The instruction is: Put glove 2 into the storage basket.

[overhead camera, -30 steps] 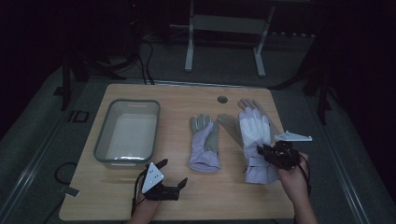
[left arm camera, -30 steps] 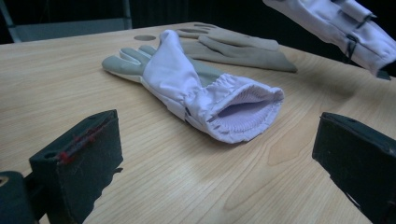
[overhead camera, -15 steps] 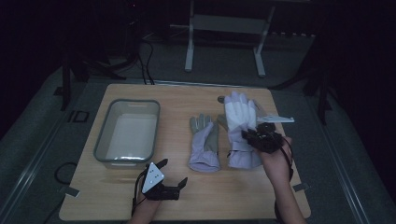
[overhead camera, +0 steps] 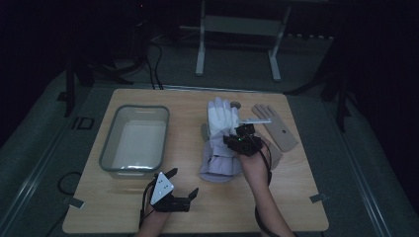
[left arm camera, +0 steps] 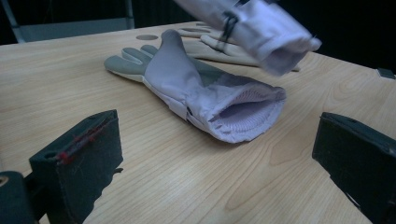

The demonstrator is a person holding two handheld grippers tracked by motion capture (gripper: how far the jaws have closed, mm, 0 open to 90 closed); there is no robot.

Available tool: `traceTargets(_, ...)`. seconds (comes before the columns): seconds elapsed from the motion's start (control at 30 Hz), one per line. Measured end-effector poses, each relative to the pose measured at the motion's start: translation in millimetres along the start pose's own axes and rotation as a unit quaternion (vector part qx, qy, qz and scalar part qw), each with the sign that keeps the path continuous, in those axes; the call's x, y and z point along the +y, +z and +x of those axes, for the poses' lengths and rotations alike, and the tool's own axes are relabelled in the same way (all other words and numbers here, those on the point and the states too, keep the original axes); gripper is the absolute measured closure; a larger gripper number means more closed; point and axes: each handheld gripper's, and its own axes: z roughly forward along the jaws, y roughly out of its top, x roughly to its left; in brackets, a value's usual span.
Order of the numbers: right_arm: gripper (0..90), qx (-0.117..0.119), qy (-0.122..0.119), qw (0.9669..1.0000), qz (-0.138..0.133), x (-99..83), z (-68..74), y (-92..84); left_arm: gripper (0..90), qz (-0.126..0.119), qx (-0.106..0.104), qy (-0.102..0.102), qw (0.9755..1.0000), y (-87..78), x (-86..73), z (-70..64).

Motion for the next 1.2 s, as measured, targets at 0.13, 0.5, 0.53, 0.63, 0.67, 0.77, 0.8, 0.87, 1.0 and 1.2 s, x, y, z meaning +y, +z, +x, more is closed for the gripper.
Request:
traceTargets(0.13,75.0,-0.008,0.013,0.9999,0.003,-2.3,6.2,13.6,1.6,0.0,-0.002,-0.002,1.0,0.3,0.0,0.4)
traceTargets(0.5,69.6,-0.051,0.042,0.9972,0.036,-21.1,1.3,56.7,1.6,0.004,0.0,0.0,1.0,1.1,0.4,-0.2)
traceTargets(0.53,69.0,-0.048,0.042,0.9971,0.04,-23.1,1.5,60.2,1.6,0.005,-0.001,0.0,1.0,1.2,0.4,-0.2)
traceTargets(0.63,67.9,-0.05,0.043,0.9969,0.043,-26.5,2.6,65.7,1.6,0.007,-0.001,0.002,1.0,1.2,0.6,0.2)
traceTargets(0.67,67.3,-0.049,0.042,0.9969,0.046,-27.6,3.2,68.0,1.6,0.0,-0.001,0.002,1.0,-0.1,-0.1,0.1)
traceTargets(0.77,64.1,-0.046,0.044,0.9968,0.048,-29.6,1.9,72.3,1.7,0.001,-0.004,0.003,1.0,0.1,0.0,-0.3)
traceTargets(0.8,63.1,-0.043,0.044,0.997,0.047,-29.9,0.5,72.4,1.7,0.003,-0.005,0.002,1.0,0.4,0.2,-0.1)
traceTargets(0.87,60.1,-0.036,0.048,0.9971,0.047,-30.1,-1.7,72.3,1.7,0.003,-0.005,-0.002,1.0,0.8,0.3,0.4)
traceTargets(1.0,43.7,-0.024,0.041,0.9981,0.041,-25.5,-4.1,64.6,1.7,0.004,-0.008,-0.008,0.9999,1.0,0.4,1.8)
traceTargets(1.2,16.7,0.028,0.015,0.9993,0.02,-20.0,-15.6,41.7,1.6,0.007,-0.022,-0.026,0.9994,1.5,0.6,6.0)
